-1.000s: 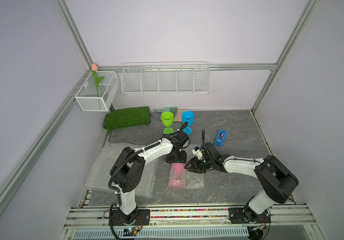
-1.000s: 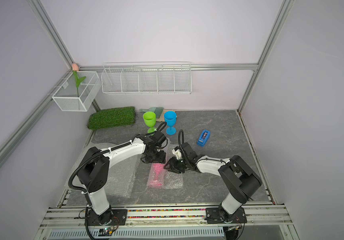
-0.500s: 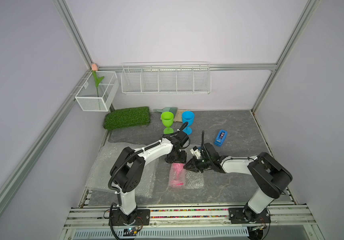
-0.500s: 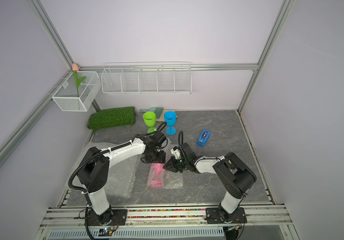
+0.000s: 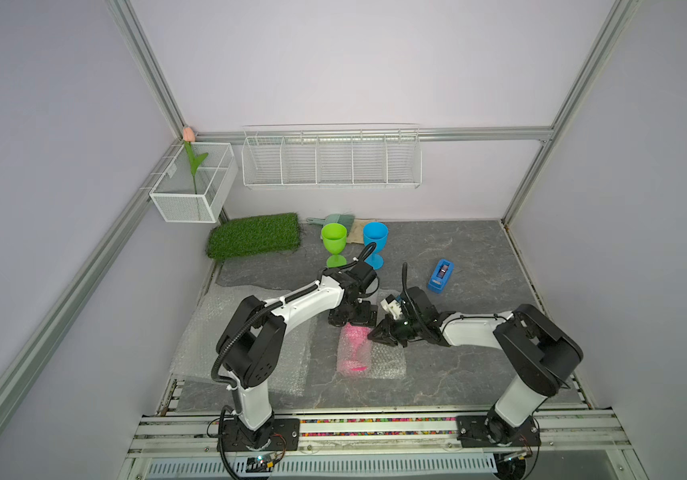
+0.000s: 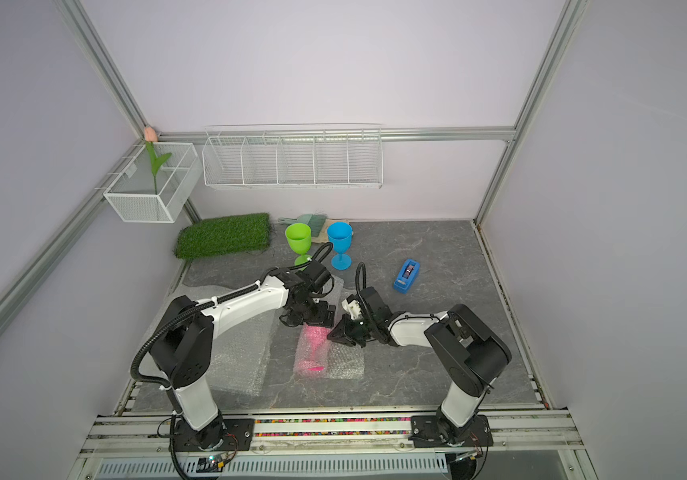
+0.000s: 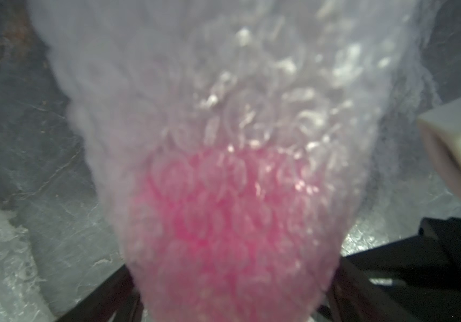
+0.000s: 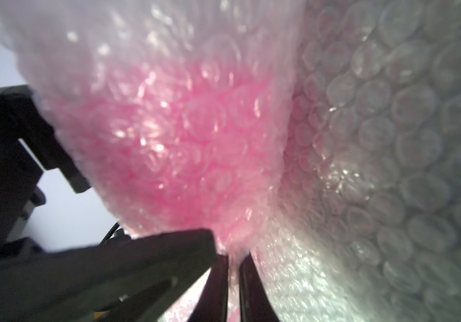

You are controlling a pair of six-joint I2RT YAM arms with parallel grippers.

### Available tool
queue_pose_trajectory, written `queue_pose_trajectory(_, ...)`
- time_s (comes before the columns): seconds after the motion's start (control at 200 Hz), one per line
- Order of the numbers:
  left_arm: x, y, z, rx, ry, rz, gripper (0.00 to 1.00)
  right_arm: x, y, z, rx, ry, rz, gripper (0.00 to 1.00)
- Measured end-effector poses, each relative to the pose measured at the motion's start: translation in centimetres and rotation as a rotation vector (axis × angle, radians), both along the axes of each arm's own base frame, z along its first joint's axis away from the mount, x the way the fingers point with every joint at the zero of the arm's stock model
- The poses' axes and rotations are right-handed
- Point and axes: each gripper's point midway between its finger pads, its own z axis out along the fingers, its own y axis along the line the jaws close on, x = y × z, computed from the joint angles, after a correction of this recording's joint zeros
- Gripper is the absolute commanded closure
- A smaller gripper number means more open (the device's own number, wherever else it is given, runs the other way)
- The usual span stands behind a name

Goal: Wrap wine glasses in bubble wrap
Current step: Wrap the wine glass in bubble wrap.

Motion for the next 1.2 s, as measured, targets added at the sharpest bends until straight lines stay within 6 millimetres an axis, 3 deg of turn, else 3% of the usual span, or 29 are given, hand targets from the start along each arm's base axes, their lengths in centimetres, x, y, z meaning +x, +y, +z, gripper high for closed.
queue_pose_trajectory(0.295,-0.1,-0.1,3.3,-0.069,-0.051,-0.019,0.03,0.0,-0.6,-0.5,-0.013,0.008,-0.007,0.88)
queue_pose_trajectory(0.465,0.6,0.6,4.2,-0.098,-0.068,0.001,0.02,-0.2,-0.9,-1.0,-0.025,0.015,-0.011,0.88)
queue_pose_trajectory(0.645,0.6,1.2,3.3,-0.117,-0.038,0.011,0.01,-0.3,-1.4,-1.5,-0.038,0.019,-0.016,0.88)
queue_pose_trajectory(1.045,0.3,-1.7,0.1,-0.217,0.056,-0.039,0.05,-0.5,-2.7,-2.7,-0.09,0.038,-0.033,0.88)
queue_pose_trajectory(1.2,0.1,-3.1,-0.9,-0.252,0.081,-0.062,0.11,-0.6,-3.4,-2.8,-0.118,0.039,-0.037,0.85)
